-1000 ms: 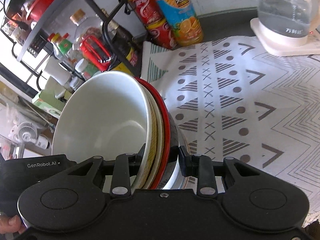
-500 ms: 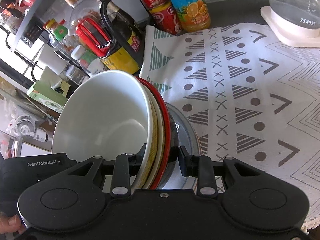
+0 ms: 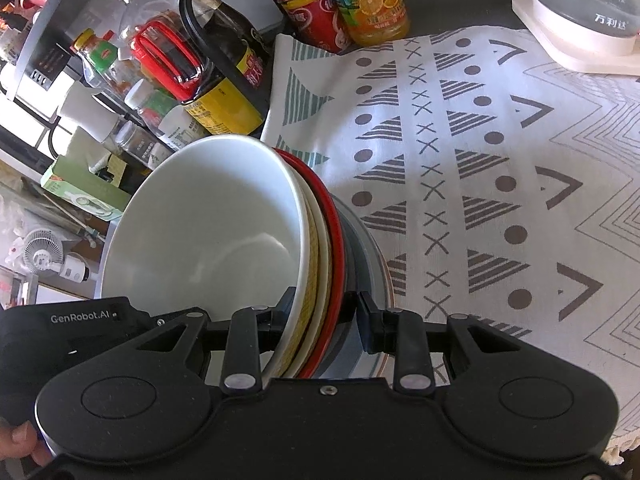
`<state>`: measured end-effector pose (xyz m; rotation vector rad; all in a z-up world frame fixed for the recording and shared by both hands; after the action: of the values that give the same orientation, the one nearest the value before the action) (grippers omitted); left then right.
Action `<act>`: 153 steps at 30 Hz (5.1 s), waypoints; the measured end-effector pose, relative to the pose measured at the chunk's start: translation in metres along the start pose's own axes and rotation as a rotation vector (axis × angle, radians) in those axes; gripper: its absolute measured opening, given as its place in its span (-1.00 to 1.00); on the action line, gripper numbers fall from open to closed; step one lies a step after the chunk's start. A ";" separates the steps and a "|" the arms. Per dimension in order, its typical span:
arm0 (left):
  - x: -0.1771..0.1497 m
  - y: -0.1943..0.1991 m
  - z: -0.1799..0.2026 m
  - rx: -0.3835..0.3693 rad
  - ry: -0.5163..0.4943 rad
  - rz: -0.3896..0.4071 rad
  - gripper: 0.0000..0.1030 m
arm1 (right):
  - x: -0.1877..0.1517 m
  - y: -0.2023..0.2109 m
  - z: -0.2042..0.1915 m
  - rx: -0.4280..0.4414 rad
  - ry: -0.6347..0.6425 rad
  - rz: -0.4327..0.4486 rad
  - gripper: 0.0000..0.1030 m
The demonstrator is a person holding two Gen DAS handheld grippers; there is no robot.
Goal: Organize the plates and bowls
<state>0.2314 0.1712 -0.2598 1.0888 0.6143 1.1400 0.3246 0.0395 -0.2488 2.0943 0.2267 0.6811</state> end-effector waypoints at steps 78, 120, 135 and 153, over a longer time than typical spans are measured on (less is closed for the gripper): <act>-0.108 0.233 -0.040 -0.132 -0.762 0.388 0.99 | -0.146 0.257 -0.105 -0.441 0.046 0.587 1.00; -0.112 0.243 -0.060 -0.168 -0.870 0.382 0.99 | -0.191 0.250 -0.128 -0.493 -0.019 0.582 1.00; -0.118 0.243 -0.061 -0.171 -0.868 0.374 0.99 | -0.195 0.253 -0.133 -0.487 -0.008 0.585 1.00; -0.123 0.248 -0.065 -0.158 -0.858 0.390 0.99 | -0.200 0.252 -0.132 -0.481 -0.009 0.575 1.00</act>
<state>0.0334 0.0869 -0.0739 1.4506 -0.3668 0.8982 0.0632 -0.0941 -0.0632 1.6865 -0.5207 0.9501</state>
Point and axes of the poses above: each gripper's, at about its wrist camera, not at the fingertips, and y roughly against the way its jaws point, z to its right, x to its top, the point moved 9 cm from there along -y, roughly the way its jaws point, and after that the axes turned 4 degrees about x, right-handed, at the moved point
